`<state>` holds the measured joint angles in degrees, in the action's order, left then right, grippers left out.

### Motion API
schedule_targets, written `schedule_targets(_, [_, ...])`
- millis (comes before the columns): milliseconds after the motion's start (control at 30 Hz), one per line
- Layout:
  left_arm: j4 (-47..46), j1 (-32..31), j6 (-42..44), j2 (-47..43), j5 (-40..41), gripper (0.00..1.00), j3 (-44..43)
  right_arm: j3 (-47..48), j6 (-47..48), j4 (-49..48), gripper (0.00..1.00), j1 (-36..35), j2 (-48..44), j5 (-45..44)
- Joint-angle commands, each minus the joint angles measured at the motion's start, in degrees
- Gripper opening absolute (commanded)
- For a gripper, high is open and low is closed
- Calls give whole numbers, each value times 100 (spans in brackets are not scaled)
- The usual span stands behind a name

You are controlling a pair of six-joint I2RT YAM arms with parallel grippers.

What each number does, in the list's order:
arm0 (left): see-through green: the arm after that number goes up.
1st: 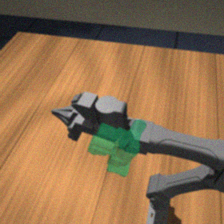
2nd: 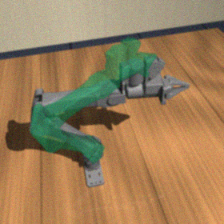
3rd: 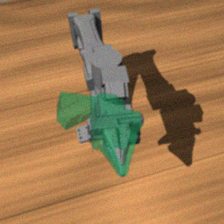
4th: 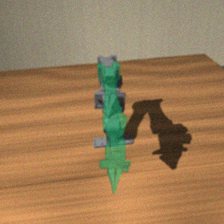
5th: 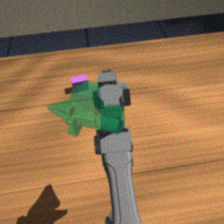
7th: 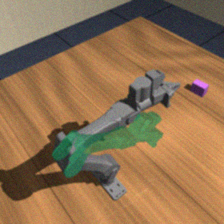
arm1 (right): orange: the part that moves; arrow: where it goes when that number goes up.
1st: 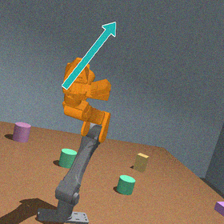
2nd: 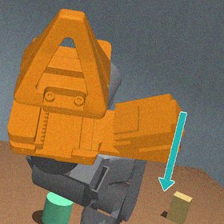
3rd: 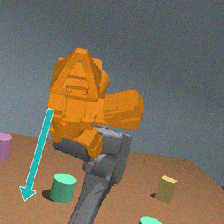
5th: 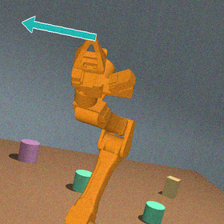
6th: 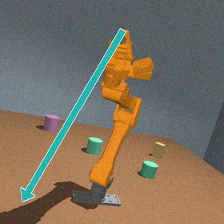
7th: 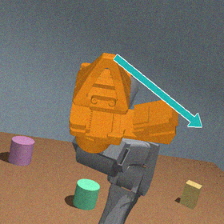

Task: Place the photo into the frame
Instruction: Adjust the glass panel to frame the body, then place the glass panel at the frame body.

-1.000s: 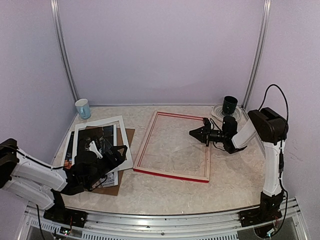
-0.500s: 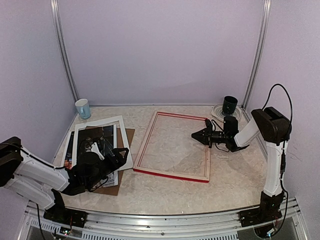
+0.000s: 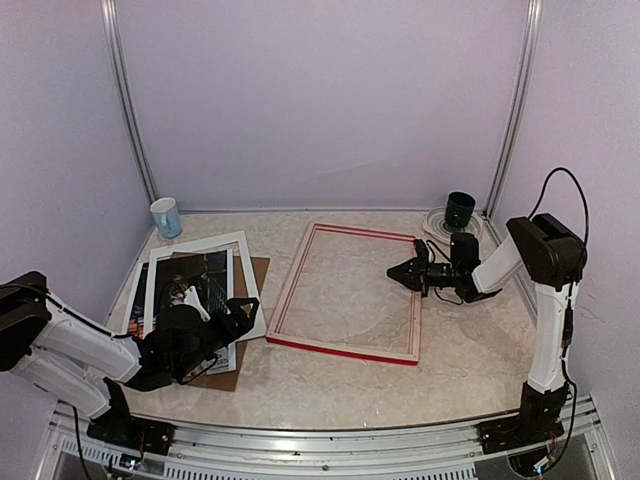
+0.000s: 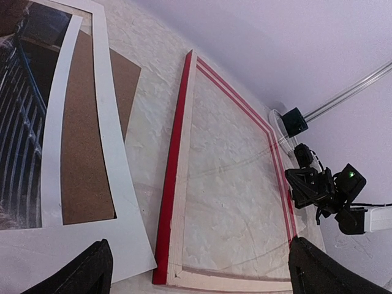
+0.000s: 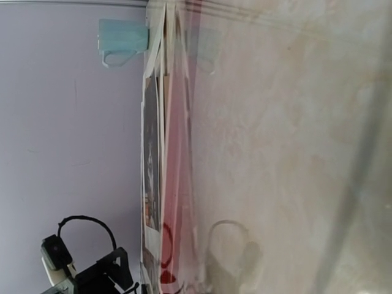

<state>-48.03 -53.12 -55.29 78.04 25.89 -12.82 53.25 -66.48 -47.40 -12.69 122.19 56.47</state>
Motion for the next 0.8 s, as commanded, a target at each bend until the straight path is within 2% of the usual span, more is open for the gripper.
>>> schedule_targets(0, [-156,-21,5,70,-31,99,-71,-58,235,214,5,80,-302,118])
schedule_targets(267, [-178,-13,5,118,-29,99,-98,-65,593,639,5,82,-477,104])
schedule_targets(767, [-171,-22,27,209,-75,99,-209,-146,593,671,5,82,-507,296])
